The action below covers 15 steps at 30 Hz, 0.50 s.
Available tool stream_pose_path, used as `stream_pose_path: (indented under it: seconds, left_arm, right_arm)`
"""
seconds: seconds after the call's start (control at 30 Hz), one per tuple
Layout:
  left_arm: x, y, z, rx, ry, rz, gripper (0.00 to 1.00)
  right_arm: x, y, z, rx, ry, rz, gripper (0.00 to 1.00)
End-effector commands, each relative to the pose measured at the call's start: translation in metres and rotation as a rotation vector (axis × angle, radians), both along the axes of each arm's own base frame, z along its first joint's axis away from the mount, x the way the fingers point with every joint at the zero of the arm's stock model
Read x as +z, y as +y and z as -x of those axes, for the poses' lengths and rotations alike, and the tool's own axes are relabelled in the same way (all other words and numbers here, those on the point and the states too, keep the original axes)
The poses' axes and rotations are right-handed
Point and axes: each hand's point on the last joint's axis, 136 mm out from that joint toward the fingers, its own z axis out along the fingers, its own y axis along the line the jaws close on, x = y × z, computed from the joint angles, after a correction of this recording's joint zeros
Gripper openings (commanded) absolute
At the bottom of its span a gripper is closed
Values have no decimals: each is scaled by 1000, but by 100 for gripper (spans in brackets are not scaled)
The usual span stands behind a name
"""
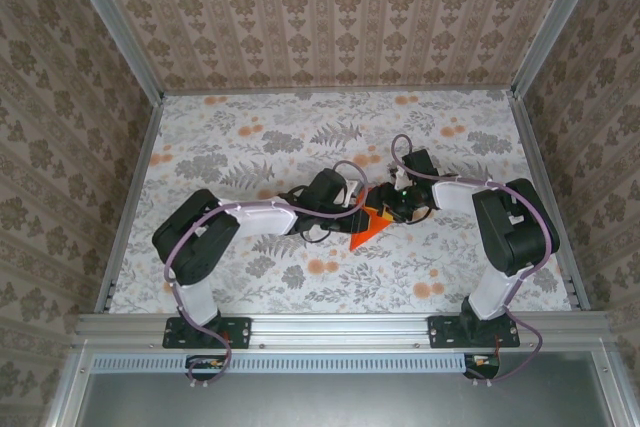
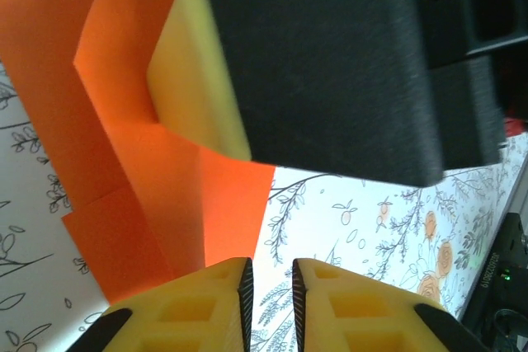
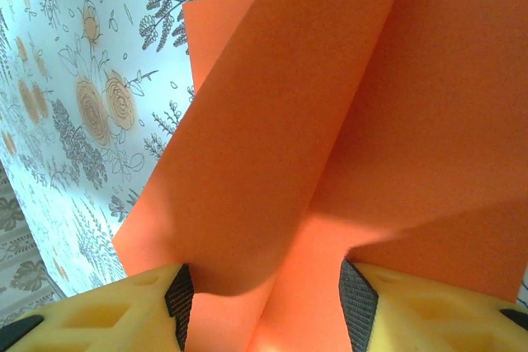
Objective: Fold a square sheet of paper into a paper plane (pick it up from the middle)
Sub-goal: Fourth fold the wing at the center of the table.
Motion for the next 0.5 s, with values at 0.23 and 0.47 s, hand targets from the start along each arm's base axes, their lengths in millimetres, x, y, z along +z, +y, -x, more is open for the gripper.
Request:
stream_pose_path:
  seconds: [0.23,0.47]
  left_arm:
    - [-16,10,-9,33,11,-71,15]
    - [-23,14,-12,50,20,-89,11]
  right_arm:
    - [-53,-31,36,-30,166,184,55]
    - [-50,-29,36,-13,146,174,56]
